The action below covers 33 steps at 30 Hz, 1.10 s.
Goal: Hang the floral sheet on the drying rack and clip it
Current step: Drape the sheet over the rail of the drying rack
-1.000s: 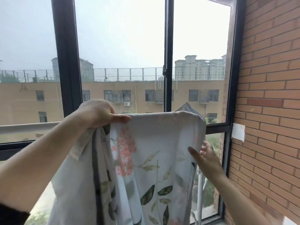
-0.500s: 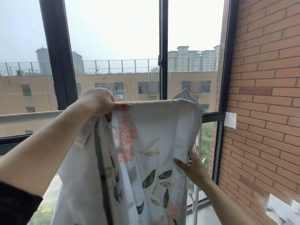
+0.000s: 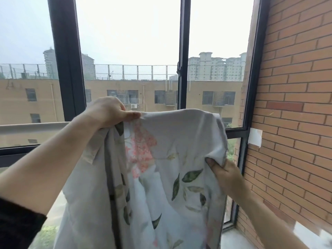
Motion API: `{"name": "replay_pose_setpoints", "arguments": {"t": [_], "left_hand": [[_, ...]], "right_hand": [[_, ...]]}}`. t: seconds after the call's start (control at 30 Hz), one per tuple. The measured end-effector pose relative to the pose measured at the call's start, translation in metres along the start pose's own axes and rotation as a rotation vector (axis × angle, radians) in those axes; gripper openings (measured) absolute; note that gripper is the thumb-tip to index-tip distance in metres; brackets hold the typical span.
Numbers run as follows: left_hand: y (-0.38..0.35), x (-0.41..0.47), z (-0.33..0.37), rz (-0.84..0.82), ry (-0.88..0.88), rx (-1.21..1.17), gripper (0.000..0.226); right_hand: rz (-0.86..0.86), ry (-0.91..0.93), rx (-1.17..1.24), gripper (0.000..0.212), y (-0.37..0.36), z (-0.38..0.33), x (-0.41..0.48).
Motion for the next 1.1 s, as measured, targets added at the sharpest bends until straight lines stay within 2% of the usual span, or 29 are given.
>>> {"name": "replay_pose_setpoints", "arguments": {"t": [0.17,0.27,0.4,0.57,0.63,0.7,0.73,0.8,0.83,0.87,0.93,1.0,1.03,1.1], "left_hand": [[0.004,-0.003,-0.002,0.055,0.045,-0.069,0.05],[0.006,-0.006,-0.007,0.099,0.096,-0.192,0.041],[0.009,-0.008,-0.024,0.185,0.238,-0.358,0.037],[0.007,-0.01,-0.039,0.153,0.325,-0.455,0.039],[0.006,-0.01,-0.04,0.147,0.342,-0.444,0.044],[0.005,-0.009,-0.039,0.142,0.366,-0.416,0.047],[0.005,-0.008,-0.037,0.141,0.375,-0.388,0.047],[0.003,-0.003,-0.033,0.142,0.385,-0.317,0.044],[0.001,-0.001,-0.03,0.142,0.386,-0.291,0.043],[-0.001,0.001,-0.028,0.147,0.39,-0.273,0.041],[-0.002,0.006,-0.026,0.161,0.399,-0.245,0.038],[-0.003,0.01,-0.023,0.152,0.406,-0.232,0.036],[-0.004,0.012,-0.022,0.135,0.399,-0.229,0.035],[-0.006,0.015,-0.019,0.095,0.363,-0.234,0.038]], "right_hand": [[0.029,0.225,-0.058,0.024,0.007,-0.086,0.031],[0.034,0.311,-0.031,0.02,-0.003,-0.131,0.056],[-0.053,0.398,0.057,0.029,-0.026,-0.182,0.095],[-0.213,0.55,0.189,0.041,-0.065,-0.22,0.135],[-0.181,0.521,0.161,0.033,-0.076,-0.205,0.161],[-0.142,0.316,0.071,0.022,-0.08,-0.163,0.186],[-0.183,0.134,-0.038,0.016,-0.083,-0.136,0.193],[-0.399,-0.234,-0.455,0.011,-0.084,-0.088,0.194],[-0.467,-0.34,-0.643,0.014,-0.081,-0.074,0.192],[-0.482,-0.376,-0.727,0.017,-0.08,-0.068,0.193],[-0.371,-0.288,-0.697,0.025,-0.076,-0.068,0.202],[-0.221,-0.084,-0.606,0.031,-0.07,-0.071,0.206],[-0.188,0.006,-0.584,0.029,-0.068,-0.071,0.206],[-0.227,0.086,-0.582,0.021,-0.066,-0.069,0.203]]}}
Point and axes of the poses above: each hand's wrist, its own x-axis towards the middle knuckle, its own y-axis out of the back of the hand, z = x × y, the point moved 4 cm from there along x, towards the middle knuckle, and after that the axes turned 15 degrees about x, right-handed, at the moved point
